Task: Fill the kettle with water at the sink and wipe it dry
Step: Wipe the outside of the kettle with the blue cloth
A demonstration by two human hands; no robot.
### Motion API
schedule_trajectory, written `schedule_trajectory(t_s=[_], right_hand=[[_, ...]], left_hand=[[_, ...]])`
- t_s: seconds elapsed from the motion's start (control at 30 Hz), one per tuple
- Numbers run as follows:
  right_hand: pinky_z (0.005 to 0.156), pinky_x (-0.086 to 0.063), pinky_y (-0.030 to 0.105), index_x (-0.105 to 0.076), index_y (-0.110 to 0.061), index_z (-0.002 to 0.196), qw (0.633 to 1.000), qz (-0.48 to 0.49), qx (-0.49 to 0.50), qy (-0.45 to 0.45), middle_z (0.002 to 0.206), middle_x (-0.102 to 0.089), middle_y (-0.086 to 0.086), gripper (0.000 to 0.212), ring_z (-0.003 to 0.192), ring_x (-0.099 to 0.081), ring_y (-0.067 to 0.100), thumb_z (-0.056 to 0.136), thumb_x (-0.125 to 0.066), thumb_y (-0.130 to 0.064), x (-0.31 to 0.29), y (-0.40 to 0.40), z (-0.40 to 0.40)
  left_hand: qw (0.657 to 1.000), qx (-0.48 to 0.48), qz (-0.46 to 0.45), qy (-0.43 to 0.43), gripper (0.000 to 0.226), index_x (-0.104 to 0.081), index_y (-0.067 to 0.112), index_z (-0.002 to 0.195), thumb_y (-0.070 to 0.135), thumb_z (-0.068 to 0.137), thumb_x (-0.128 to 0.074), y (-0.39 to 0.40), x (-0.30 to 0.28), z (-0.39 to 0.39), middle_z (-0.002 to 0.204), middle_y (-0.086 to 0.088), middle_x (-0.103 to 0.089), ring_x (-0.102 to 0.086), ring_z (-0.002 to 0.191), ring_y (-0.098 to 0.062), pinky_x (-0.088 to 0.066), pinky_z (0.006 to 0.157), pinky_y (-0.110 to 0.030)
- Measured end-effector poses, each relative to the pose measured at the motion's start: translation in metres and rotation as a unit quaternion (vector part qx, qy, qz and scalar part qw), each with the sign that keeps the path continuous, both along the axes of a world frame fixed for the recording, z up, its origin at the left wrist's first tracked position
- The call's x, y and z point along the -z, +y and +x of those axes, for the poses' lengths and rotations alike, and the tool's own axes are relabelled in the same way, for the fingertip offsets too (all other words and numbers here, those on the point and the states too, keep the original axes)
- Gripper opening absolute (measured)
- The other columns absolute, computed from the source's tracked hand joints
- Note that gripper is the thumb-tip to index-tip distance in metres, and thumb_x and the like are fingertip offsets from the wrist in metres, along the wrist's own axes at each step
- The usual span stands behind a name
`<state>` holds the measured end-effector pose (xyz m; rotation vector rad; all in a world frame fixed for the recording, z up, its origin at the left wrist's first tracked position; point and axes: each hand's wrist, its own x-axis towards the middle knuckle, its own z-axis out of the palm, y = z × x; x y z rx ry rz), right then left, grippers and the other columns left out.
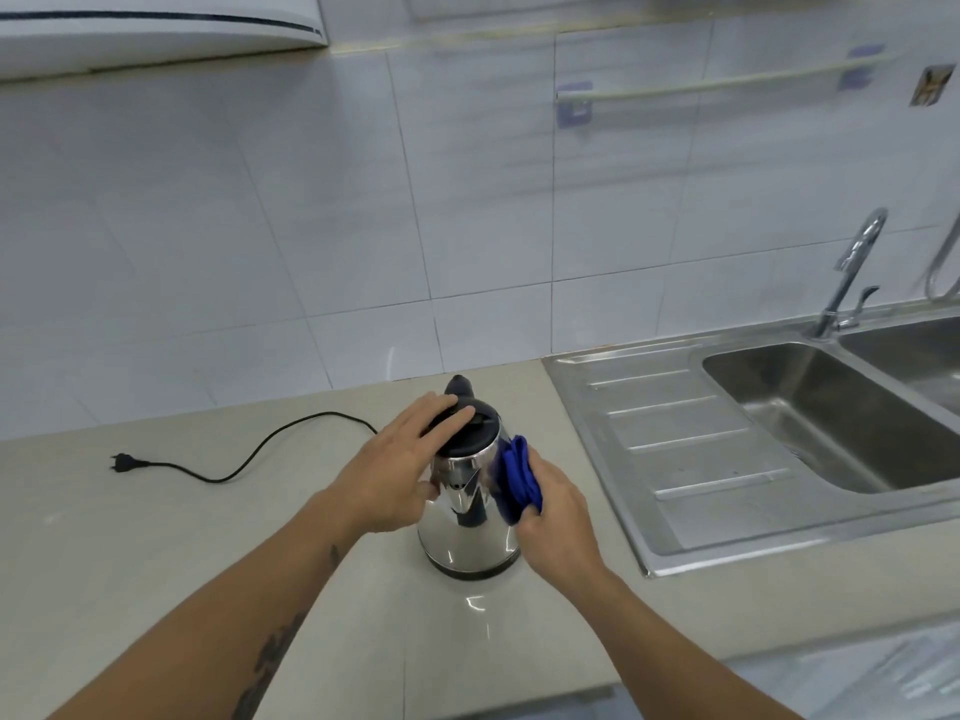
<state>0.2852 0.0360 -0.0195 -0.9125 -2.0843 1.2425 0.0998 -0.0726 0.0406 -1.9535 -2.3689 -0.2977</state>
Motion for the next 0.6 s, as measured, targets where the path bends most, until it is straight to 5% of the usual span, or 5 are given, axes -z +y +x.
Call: schedule_trajectory(t_s=[0.1, 0.2, 0.27, 0.4, 0.6], right_hand=[[0.087, -0.057, 0.029, -0.062, -0.024, 0.132, 0.999, 0.047, 0.004, 0.025, 0.11, -0.067, -0.005, 0.065, 0.098, -0.063, 0.014, 0.081, -0.046, 0.012, -0.008, 0.002, -0.002], [0.109, -0.046, 0.028, -0.053, -0.023, 0.148, 0.996, 0.081, 0.022, 0.022, 0.142, -0.056, -0.013, 0.067, 0.124, -0.053, 0.012, 0.087, -0.05, 0.005, -0.012, -0.003, -0.005], [0.11, -0.045, 0.029, -0.052, -0.02, 0.149, 0.997, 0.071, 0.04, 0.009, 0.141, -0.054, -0.014, 0.066, 0.124, -0.053, 0.013, 0.087, -0.051, 0.005, -0.004, -0.005, -0.002], [0.059, -0.052, 0.024, -0.068, -0.025, 0.123, 0.997, -0.042, 0.05, -0.032, 0.085, -0.069, 0.001, 0.058, 0.074, -0.063, 0.021, 0.084, -0.046, 0.012, -0.002, 0.004, 0.009], [0.059, -0.056, 0.034, -0.069, -0.034, 0.115, 0.997, -0.041, 0.064, -0.004, 0.078, -0.068, 0.004, 0.064, 0.067, -0.06, 0.023, 0.082, -0.041, 0.013, -0.013, 0.021, 0.011]], left_hand=[[0.999, -0.011, 0.02, -0.024, 0.099, -0.015, 0.036, 0.156, 0.022, 0.078, -0.075, 0.005, 0.003, 0.004, 0.165, 0.014, -0.004, -0.012, 0.147, -0.011, -0.023, 0.115, -0.025], [0.997, -0.055, 0.048, -0.036, 0.096, -0.02, 0.034, 0.155, 0.03, 0.077, -0.075, 0.014, 0.008, 0.018, 0.163, 0.01, -0.014, -0.016, 0.145, -0.015, -0.022, 0.119, -0.03], [0.992, -0.097, 0.075, -0.022, 0.094, -0.024, 0.032, 0.154, 0.037, 0.075, -0.074, 0.02, 0.012, 0.03, 0.162, 0.006, -0.02, -0.022, 0.141, -0.019, -0.026, 0.118, -0.035], [0.979, -0.17, 0.107, 0.025, 0.091, -0.033, 0.027, 0.151, 0.053, 0.073, -0.071, 0.029, 0.021, 0.056, 0.155, -0.003, -0.034, -0.035, 0.13, -0.027, -0.035, 0.11, -0.039], [0.982, -0.133, 0.126, 0.049, 0.087, -0.039, 0.026, 0.146, 0.057, 0.07, -0.066, 0.035, 0.019, 0.06, 0.136, -0.003, -0.042, -0.039, 0.116, -0.028, -0.034, 0.103, -0.04]])
